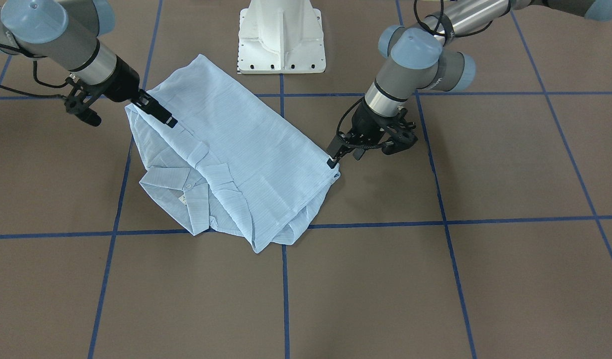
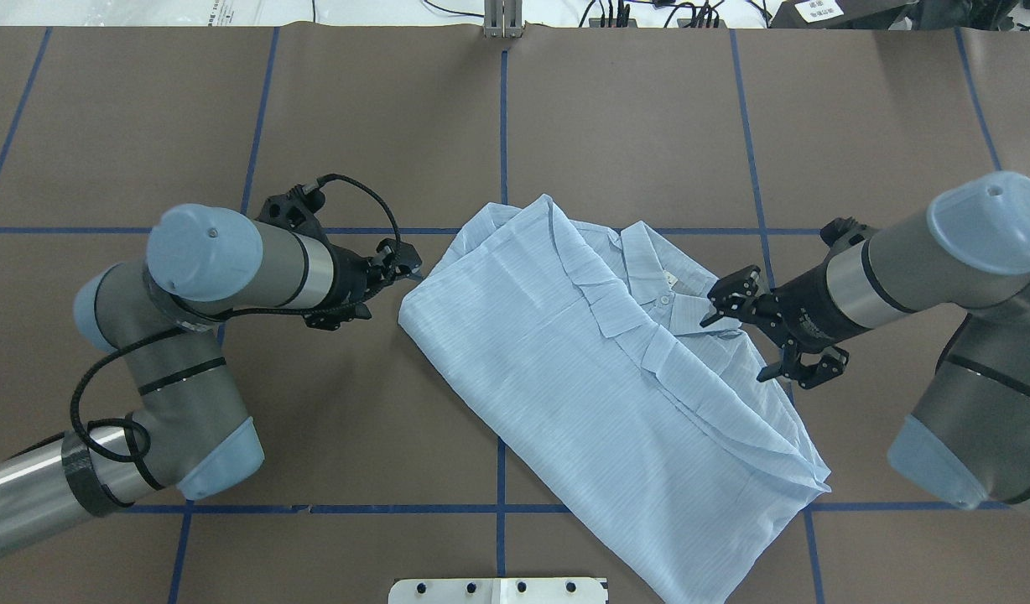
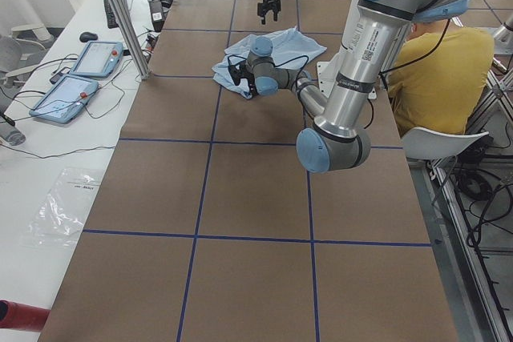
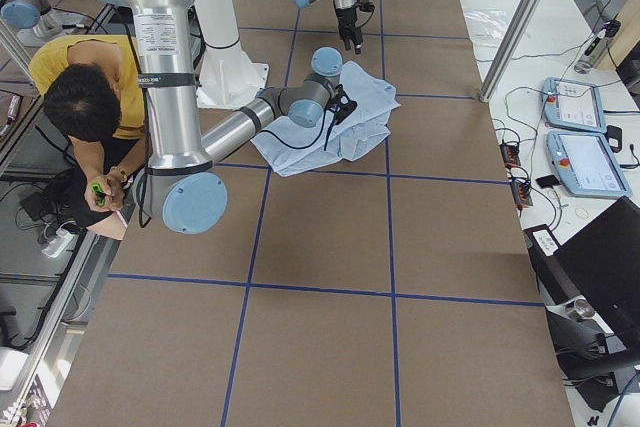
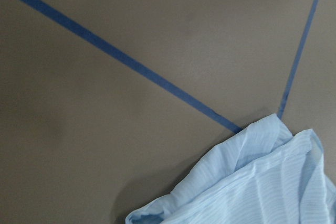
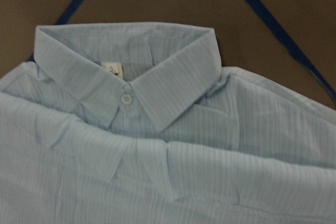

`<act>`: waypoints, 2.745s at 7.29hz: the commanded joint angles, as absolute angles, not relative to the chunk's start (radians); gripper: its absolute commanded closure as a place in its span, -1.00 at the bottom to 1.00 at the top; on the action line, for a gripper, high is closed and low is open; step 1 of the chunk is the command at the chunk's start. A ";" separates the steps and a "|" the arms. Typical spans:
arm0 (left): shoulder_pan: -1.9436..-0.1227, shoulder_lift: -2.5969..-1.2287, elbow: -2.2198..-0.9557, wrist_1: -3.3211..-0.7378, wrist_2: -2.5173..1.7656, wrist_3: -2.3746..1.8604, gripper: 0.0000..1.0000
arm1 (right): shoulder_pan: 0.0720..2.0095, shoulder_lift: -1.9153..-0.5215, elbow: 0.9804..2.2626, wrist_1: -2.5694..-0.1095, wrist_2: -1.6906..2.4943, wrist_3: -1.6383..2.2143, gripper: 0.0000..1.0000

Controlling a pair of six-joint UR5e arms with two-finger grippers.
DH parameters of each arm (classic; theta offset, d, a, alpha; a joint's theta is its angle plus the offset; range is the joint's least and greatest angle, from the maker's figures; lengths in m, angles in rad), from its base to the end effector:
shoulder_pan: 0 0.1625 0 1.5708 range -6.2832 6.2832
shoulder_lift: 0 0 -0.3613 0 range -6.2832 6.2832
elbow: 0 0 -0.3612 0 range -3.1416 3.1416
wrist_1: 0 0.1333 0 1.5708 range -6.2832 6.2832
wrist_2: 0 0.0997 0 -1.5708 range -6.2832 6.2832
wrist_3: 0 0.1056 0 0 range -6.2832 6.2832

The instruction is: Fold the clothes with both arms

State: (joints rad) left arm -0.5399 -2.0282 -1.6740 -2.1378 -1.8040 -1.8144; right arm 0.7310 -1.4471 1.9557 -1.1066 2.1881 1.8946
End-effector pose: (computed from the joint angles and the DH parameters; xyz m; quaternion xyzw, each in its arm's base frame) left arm 0.4596 -0.4024 0.2486 -0.0189 0.5395 -0.2631 0.7996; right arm -0.3147 -0.3791 0.3112 -0.1729 -0.4905 0.3012 0.7993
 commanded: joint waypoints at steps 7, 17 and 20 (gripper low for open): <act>-0.647 -2.077 -1.551 -2.129 -1.736 -1.596 1.00 | 0.758 -1.425 1.930 -1.103 2.085 1.853 -1.00; -0.893 -2.507 -0.919 -2.349 -1.746 -1.479 -0.99 | 0.726 -1.364 1.925 -1.109 2.065 1.853 -1.00; -0.954 -2.315 -1.214 -2.333 -1.919 -1.468 -0.99 | 0.512 -1.301 1.933 -1.118 1.840 1.862 -1.00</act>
State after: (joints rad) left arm -0.9300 -2.3893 -1.1089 -2.3366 -1.8607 -1.4697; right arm 0.6153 -1.3224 1.9310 -1.1161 1.9355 1.8596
